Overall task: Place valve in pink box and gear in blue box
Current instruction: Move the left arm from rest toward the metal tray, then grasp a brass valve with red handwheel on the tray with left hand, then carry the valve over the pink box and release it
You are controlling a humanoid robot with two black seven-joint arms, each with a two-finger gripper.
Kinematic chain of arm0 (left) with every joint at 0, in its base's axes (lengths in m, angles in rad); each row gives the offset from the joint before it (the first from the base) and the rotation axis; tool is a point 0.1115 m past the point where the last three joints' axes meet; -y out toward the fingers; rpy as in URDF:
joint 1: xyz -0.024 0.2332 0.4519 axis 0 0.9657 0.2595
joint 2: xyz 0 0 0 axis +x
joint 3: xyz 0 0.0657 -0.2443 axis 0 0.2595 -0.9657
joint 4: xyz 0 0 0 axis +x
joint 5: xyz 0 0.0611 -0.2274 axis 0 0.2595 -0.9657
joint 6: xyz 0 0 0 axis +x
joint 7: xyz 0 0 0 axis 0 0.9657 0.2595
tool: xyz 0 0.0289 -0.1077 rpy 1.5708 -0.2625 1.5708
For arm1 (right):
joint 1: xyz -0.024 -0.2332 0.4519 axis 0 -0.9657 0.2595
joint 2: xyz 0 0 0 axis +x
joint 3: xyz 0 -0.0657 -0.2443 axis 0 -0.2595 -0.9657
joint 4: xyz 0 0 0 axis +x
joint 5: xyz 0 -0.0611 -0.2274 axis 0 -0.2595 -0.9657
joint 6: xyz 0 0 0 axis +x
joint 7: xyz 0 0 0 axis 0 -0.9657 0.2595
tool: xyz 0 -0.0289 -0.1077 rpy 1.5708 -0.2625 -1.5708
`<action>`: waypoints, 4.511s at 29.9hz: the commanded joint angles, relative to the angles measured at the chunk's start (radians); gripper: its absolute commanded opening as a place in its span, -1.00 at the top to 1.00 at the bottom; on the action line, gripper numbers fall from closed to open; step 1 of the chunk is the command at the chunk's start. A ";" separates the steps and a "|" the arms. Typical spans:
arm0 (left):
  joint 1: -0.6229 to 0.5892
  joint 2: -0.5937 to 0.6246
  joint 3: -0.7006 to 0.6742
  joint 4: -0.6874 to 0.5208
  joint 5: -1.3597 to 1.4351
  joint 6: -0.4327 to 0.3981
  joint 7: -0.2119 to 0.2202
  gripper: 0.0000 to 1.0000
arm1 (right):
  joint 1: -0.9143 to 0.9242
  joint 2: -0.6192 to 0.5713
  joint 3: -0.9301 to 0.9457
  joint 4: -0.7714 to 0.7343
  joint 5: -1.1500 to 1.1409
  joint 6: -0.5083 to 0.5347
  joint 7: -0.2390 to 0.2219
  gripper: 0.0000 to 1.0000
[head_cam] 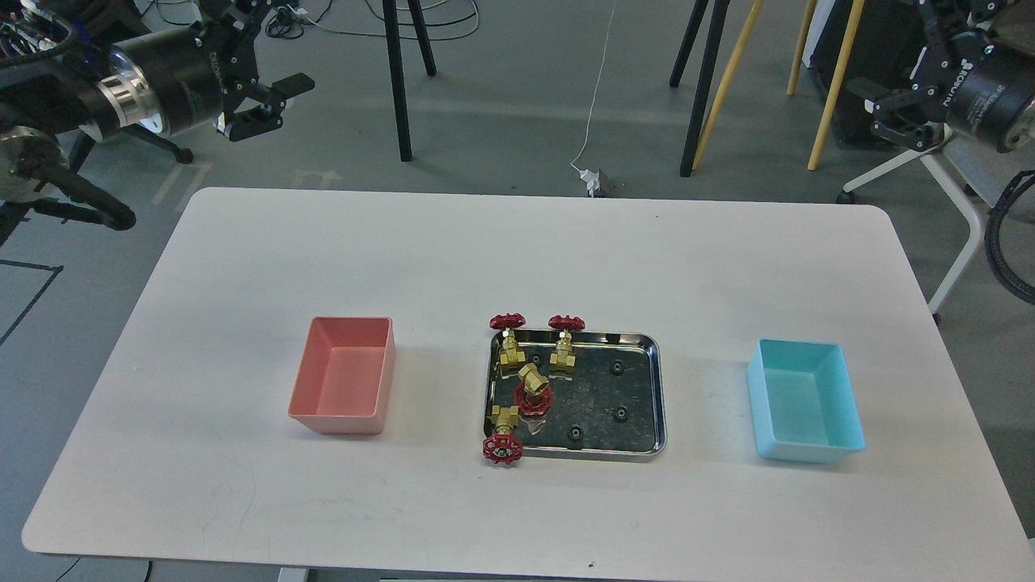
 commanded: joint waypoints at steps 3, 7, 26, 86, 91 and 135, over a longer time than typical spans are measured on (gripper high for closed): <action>0.005 -0.024 -0.016 0.005 -0.003 0.000 -0.052 -1.00 | 0.000 -0.002 0.000 0.001 0.002 0.000 -0.001 -0.99; 0.008 -0.038 -0.053 0.006 -0.053 0.000 -0.047 -1.00 | 0.000 -0.002 0.012 -0.001 0.000 0.000 0.000 -0.99; 0.068 -0.070 -0.058 0.112 0.205 0.000 -0.211 -1.00 | 0.001 0.002 0.064 0.002 0.000 0.000 0.022 -0.99; 0.530 -0.705 0.090 0.265 1.860 0.815 -0.379 -0.83 | 0.090 0.001 0.053 -0.002 -0.167 -0.011 -0.003 -0.97; 0.536 -0.707 0.090 0.278 1.860 0.817 -0.379 -0.83 | 0.090 0.001 0.053 -0.002 -0.167 -0.013 -0.003 -0.97; 0.567 -0.561 -0.059 0.037 1.860 0.829 -0.326 0.67 | 0.092 0.018 0.053 -0.041 -0.167 -0.015 -0.001 -0.97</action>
